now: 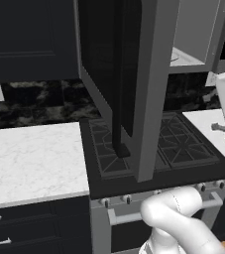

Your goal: Open the microwave, place the bowl with waffle inside the microwave, then close the microwave door and turn it on.

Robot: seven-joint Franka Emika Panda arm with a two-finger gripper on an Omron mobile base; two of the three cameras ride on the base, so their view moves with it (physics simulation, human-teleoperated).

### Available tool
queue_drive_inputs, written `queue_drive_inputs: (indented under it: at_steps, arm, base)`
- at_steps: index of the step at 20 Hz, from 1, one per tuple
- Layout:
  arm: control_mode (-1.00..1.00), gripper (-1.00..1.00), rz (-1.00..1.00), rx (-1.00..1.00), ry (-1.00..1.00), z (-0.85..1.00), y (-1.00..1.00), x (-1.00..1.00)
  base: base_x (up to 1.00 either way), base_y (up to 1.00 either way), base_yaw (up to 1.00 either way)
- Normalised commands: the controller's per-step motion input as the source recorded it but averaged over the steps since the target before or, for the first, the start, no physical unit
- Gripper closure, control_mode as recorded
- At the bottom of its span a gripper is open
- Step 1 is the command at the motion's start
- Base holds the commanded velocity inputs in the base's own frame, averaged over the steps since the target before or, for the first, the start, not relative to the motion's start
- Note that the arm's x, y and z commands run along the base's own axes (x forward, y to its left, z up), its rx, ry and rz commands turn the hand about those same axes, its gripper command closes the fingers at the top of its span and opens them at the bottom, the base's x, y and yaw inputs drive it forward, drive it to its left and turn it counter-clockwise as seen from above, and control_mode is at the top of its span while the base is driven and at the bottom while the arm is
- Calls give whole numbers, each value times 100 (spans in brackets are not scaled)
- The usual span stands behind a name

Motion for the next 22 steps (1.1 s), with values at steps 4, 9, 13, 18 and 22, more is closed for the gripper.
queue_drive_inputs:
  at_steps: [4,9,13,18,22]
  arm:
    - [-100,-100,-24,0,13,-58,-100,14]
    - [-100,-100,-29,0,18,-60,-100,29]
    - [-100,-100,-31,0,20,-55,-100,45]
    - [-100,-100,-27,0,21,-50,-100,57]
    - [-100,-100,-21,0,19,-44,-100,52]
  base:
    - [0,0,0]
    - [0,0,0]
    - [0,0,0]
    - [0,0,0]
    - [0,0,0]
